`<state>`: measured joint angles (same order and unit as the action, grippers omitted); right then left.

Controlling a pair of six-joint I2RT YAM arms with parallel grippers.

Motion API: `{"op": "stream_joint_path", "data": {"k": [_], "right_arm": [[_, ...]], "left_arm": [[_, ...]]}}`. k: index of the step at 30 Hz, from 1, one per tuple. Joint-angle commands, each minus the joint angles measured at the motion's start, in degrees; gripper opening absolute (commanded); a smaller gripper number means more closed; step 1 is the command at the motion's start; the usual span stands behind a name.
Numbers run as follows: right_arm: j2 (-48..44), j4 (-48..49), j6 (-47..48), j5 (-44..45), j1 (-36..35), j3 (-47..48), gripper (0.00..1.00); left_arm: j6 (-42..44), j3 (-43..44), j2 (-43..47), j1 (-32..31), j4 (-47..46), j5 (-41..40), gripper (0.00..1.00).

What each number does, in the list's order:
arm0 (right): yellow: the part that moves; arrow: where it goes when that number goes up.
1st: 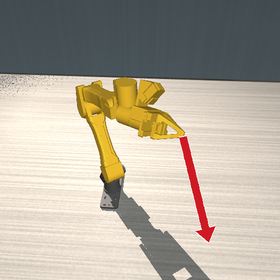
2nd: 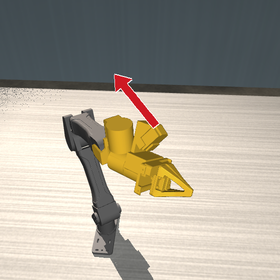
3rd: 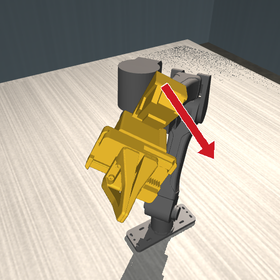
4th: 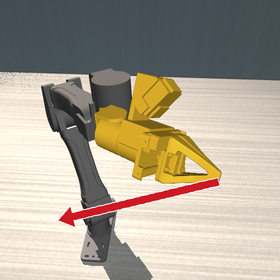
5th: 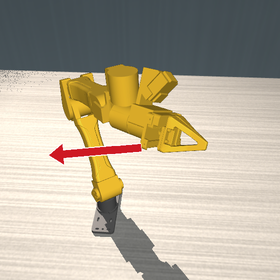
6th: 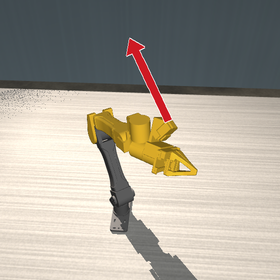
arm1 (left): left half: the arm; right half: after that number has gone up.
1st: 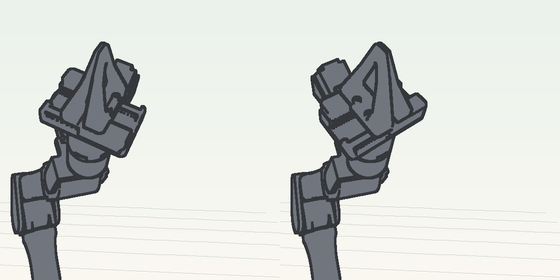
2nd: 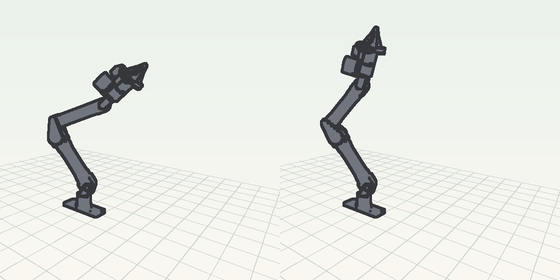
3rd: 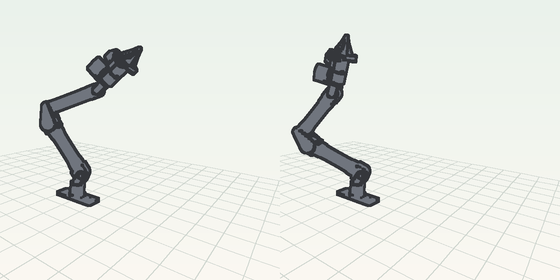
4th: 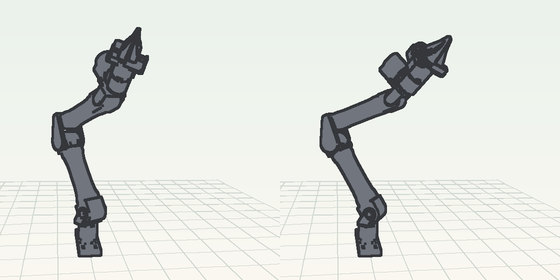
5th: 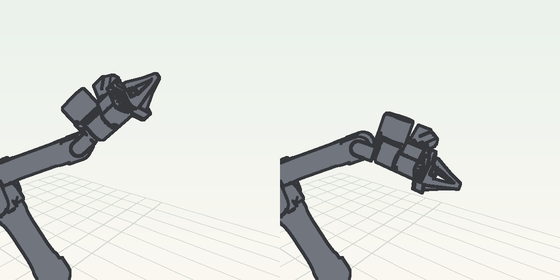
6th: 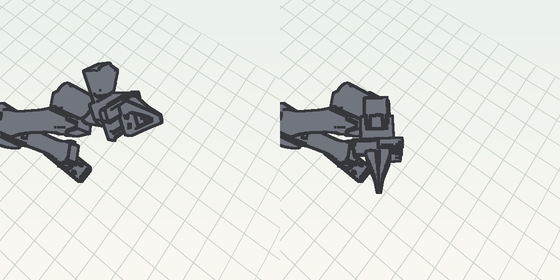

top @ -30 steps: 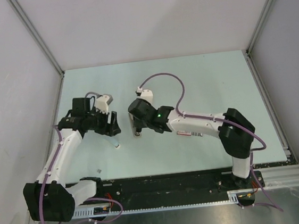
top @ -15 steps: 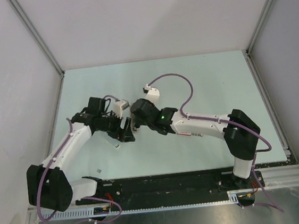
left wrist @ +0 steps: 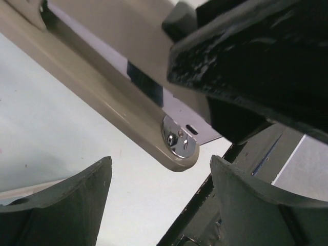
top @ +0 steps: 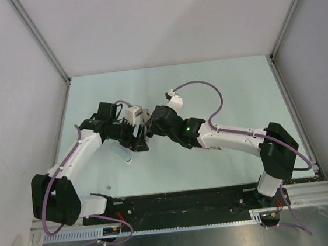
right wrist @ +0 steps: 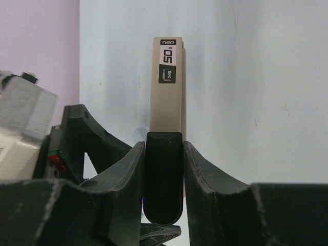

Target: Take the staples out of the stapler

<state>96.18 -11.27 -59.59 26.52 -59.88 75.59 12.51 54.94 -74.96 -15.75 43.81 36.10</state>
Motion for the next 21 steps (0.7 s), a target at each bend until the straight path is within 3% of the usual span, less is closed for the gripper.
{"op": "stream_joint_path", "data": {"k": [1,4,13,21], "right_arm": [[-3.7,6.7,-4.5,-1.2,0.2,-1.1,0.0],[-4.1,7.3,-5.1,-1.9,-0.2,-1.8,0.0],[-5.0,8.4,-5.6,-3.7,-0.3,-3.4,0.0],[-4.0,10.5,-5.5,-6.7,0.5,-4.5,0.0]], "left_arm": [[4.2,3.2,0.2,-0.3,-1.1,3.3,0.81],[4.5,3.3,0.5,-0.3,-1.1,3.4,0.75],[6.5,2.4,1.7,-0.2,-1.1,3.0,0.32],[7.4,1.9,2.3,-0.3,-1.1,1.6,0.18]]}}
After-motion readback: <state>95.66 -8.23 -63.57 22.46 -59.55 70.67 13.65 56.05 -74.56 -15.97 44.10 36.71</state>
